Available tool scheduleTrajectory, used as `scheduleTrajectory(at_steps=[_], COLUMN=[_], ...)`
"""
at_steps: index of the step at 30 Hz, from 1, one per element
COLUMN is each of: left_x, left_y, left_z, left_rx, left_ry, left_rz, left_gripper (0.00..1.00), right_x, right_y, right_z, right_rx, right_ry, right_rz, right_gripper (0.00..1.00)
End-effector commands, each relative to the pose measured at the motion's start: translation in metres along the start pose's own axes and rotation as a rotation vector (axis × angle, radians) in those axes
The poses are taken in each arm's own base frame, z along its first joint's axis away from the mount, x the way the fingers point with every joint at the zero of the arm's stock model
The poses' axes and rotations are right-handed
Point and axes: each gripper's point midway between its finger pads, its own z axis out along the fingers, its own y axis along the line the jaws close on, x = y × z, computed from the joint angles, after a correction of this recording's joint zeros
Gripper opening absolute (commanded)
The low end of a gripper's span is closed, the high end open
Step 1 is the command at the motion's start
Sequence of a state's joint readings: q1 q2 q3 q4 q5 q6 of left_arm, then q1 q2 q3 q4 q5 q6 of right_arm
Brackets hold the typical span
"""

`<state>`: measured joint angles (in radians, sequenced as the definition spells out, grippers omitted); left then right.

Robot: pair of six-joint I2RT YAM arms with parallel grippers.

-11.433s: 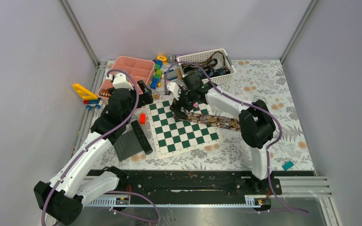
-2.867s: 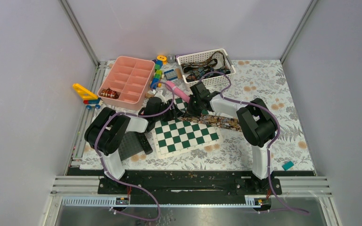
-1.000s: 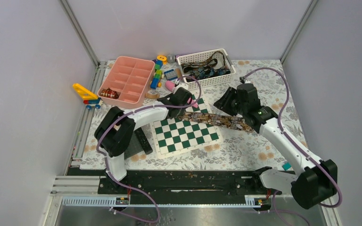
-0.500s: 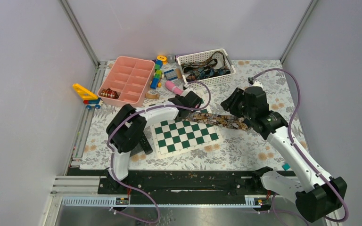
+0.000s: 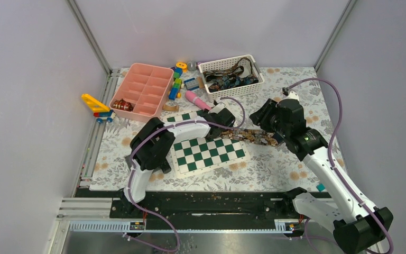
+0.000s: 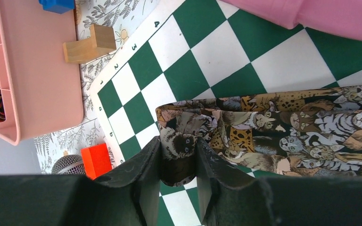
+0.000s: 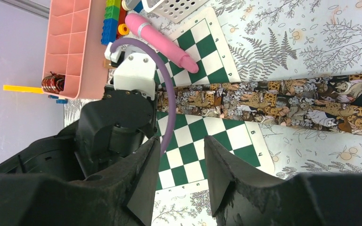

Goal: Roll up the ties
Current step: Roll the tie at the center of the board.

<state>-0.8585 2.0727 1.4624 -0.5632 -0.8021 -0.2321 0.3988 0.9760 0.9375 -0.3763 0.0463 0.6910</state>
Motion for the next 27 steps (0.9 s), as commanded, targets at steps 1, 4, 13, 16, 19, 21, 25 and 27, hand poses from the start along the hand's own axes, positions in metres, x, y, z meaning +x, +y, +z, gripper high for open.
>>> scheduleTrajectory(at_steps=[1, 4, 13, 16, 19, 21, 25, 27], left_x=[-0.001, -0.001, 0.003, 0.002, 0.002, 0.001, -0.001, -0.001], left_y=[0.005, 0.0, -0.018, -0.021, -0.022, -0.024, -0.028, -0.03], left_z=[-0.002, -0.005, -0.005, -0.006, -0.007, -0.008, -0.011, -0.012], left_rx=[-0.067, -0.062, -0.029, -0.023, -0.016, -0.009, 0.01, 0.016], left_ry=[0.001, -0.003, 0.012, 0.012, 0.011, 0.011, 0.01, 0.01], left_rz=[0.054, 0.065, 0.09, 0.091, 0.096, 0.096, 0.097, 0.099], left_gripper=[0.28, 0.28, 0.29, 0.3, 0.32, 0.33, 0.34, 0.34], right_x=[-0.019, -0.016, -0.013, -0.012, -0.011, -0.01, -0.008, -0.008], right_y=[0.005, 0.004, 0.002, 0.002, 0.002, 0.001, 0.0, 0.0], right_z=[-0.01, -0.009, -0.009, -0.009, -0.008, -0.008, -0.007, -0.007], right_rx=[-0.005, -0.005, -0.004, -0.003, -0.002, 0.0, 0.002, 0.001], right_ry=[-0.067, -0.054, -0.046, -0.043, -0.039, -0.036, -0.03, -0.028], right_rz=[-0.011, -0.007, -0.007, -0.012, -0.009, -0.006, -0.007, -0.009], right_gripper=[0.47, 0.48, 0.48, 0.48, 0.48, 0.48, 0.48, 0.48])
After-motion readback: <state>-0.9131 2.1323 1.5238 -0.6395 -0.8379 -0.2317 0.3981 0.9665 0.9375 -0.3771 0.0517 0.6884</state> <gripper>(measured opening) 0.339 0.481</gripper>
